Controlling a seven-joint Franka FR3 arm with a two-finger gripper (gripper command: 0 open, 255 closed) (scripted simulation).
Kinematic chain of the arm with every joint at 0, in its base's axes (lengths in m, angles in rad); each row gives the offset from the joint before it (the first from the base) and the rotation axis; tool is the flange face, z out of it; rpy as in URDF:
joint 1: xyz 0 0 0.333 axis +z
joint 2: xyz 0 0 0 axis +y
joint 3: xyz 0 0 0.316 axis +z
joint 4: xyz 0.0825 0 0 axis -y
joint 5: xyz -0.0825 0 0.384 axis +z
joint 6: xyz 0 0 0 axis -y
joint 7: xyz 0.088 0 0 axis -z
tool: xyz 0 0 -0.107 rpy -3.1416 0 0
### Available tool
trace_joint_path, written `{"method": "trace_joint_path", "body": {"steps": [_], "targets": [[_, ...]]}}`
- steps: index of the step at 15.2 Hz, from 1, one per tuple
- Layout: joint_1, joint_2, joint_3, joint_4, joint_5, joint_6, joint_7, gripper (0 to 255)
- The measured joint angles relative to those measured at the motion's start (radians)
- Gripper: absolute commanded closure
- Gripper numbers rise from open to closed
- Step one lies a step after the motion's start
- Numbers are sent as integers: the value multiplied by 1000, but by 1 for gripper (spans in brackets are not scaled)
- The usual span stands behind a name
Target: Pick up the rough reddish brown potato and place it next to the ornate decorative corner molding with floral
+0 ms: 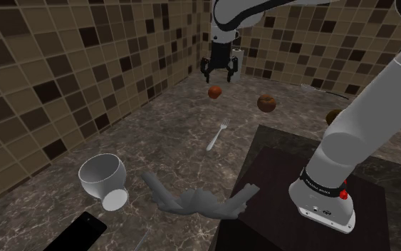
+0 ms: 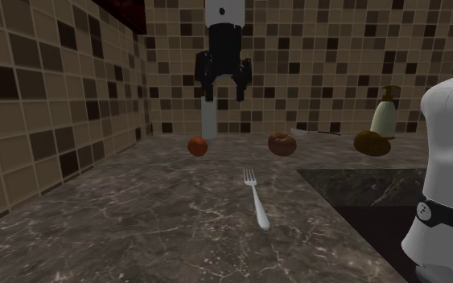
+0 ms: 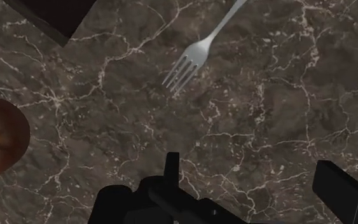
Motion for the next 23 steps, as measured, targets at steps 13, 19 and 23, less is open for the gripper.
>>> {"method": "trace_joint_path", "body": {"steps": [13, 19, 23], "targets": [[-66, 414, -54, 292, -129, 124, 369, 0], [-83, 576, -103, 440, -156, 134, 492, 0], [-86, 609, -108, 431, -159, 175, 506, 0]]}}
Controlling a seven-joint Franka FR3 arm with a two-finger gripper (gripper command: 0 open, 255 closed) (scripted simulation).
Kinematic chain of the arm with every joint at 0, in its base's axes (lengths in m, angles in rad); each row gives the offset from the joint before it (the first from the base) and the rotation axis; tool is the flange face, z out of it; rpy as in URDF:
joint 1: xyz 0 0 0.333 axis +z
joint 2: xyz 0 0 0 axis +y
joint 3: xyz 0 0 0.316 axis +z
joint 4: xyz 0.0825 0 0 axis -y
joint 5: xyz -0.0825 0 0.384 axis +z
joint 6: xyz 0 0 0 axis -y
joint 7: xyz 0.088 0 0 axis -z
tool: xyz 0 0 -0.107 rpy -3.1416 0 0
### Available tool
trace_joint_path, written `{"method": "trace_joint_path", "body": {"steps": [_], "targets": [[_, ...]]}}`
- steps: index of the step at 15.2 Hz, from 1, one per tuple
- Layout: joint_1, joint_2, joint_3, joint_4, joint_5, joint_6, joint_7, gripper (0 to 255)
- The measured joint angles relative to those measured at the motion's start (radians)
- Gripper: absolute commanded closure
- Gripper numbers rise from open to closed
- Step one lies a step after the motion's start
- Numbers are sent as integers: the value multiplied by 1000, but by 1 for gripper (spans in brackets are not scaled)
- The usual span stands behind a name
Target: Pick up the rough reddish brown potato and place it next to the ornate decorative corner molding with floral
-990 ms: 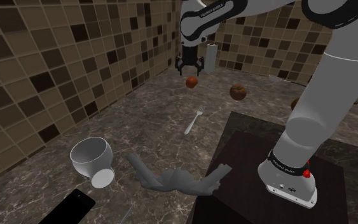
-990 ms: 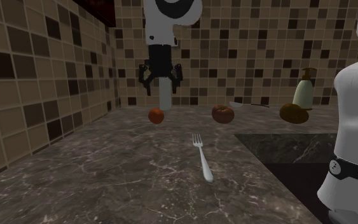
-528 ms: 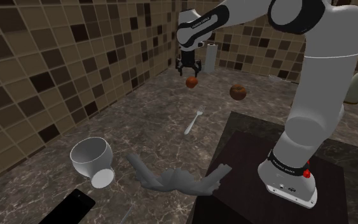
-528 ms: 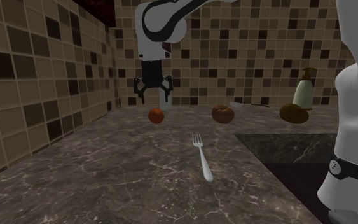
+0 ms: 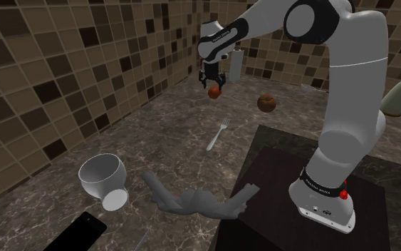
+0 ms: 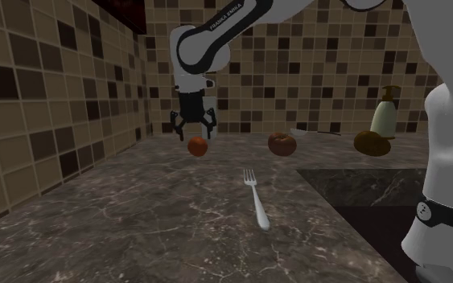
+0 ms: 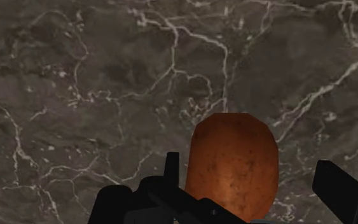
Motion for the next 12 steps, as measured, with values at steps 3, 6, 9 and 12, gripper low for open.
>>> {"method": "trace_joint_path", "body": {"steps": [3, 6, 9, 12], "targets": [[-3, 14, -2, -17, -1, 32, 0, 0], [-4, 18, -2, -22, -2, 40, 1, 0], [-4, 18, -2, -22, -2, 41, 1, 0], [-4, 18, -2, -22, -2, 41, 1, 255]]}}
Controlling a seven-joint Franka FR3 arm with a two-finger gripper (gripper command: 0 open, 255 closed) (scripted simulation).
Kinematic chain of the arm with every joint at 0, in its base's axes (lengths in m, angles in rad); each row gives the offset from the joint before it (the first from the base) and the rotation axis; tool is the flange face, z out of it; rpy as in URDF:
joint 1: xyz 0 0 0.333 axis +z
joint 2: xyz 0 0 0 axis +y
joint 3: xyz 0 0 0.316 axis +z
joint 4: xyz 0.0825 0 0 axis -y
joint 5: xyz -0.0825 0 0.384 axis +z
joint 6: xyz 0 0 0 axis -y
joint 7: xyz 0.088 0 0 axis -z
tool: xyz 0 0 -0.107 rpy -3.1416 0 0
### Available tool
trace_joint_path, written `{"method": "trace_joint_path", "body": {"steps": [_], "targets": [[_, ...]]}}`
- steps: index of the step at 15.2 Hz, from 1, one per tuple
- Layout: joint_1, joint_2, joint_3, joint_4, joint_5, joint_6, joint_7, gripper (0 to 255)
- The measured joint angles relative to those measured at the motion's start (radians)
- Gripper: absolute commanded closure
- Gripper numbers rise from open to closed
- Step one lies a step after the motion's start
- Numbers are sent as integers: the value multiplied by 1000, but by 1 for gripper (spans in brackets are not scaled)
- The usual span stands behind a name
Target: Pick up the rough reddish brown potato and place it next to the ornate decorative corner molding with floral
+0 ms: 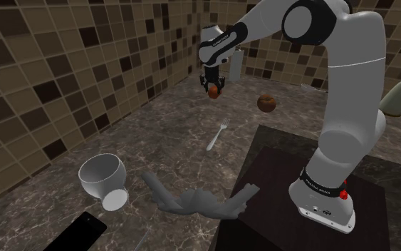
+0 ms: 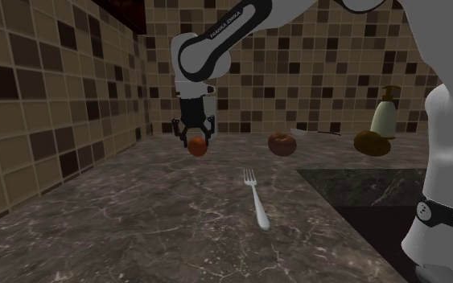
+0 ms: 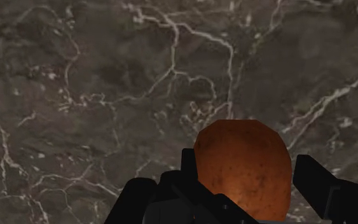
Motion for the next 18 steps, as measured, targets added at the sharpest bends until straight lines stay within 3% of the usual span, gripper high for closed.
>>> {"method": "trace_joint_path", "body": {"steps": [9, 18], "targets": [[1, -3, 0, 2, 0, -5, 0, 255], [1, -45, 2, 58, 6, -103, -14, 255]]}}
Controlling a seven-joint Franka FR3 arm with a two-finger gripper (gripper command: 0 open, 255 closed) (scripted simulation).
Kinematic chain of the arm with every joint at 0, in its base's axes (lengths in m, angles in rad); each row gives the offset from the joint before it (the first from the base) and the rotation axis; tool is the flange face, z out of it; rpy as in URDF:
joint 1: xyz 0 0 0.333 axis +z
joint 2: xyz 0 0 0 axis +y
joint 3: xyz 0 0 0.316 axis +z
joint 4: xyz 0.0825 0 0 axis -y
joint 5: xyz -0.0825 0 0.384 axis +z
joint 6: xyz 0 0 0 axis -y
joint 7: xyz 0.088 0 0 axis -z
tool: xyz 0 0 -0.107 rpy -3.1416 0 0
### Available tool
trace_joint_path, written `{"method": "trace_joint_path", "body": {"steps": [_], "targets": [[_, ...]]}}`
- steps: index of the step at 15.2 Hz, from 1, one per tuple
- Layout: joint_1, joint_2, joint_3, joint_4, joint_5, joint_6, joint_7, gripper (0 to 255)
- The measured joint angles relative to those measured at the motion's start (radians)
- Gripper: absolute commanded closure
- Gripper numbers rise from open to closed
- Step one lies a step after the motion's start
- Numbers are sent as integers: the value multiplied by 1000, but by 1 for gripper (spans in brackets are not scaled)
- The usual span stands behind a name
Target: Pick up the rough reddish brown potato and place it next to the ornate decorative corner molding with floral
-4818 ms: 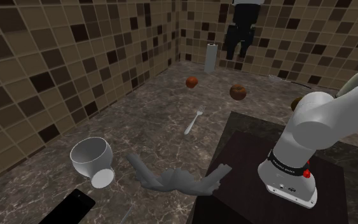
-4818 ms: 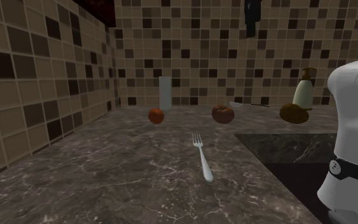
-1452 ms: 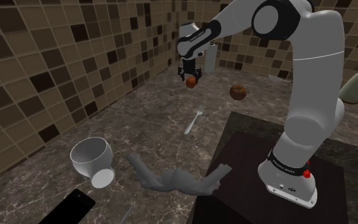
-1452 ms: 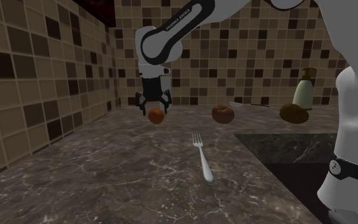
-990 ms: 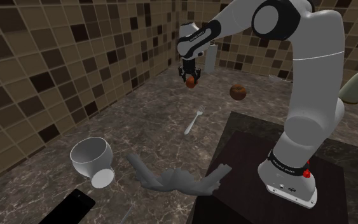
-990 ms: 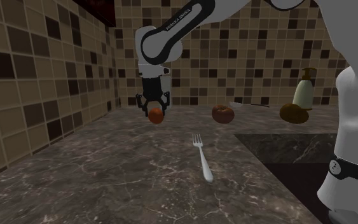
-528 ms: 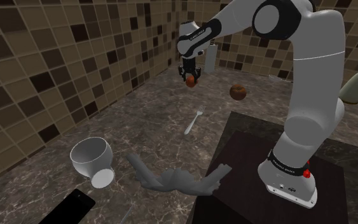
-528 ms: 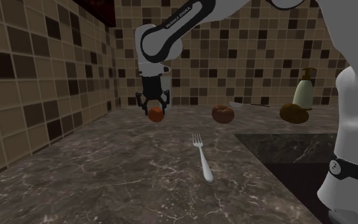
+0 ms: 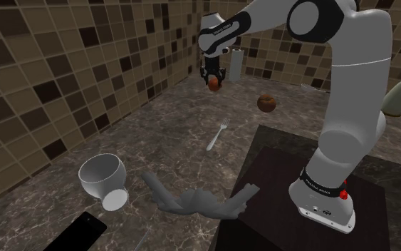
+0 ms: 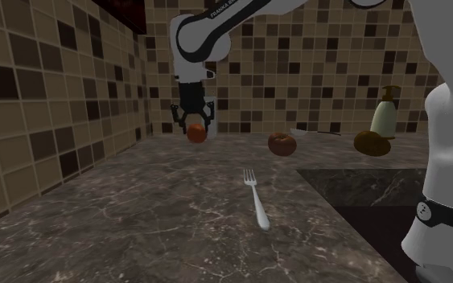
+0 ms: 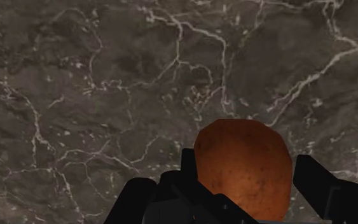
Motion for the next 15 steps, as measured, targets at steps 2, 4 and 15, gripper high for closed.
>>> {"method": "trace_joint_path", "body": {"steps": [2, 4, 15], "targets": [[0, -8, 0, 15, 1, -23, -3, 255], [0, -16, 0, 29, 2, -44, -6, 255], [1, -47, 1, 134, 7, -179, -25, 255]]}}
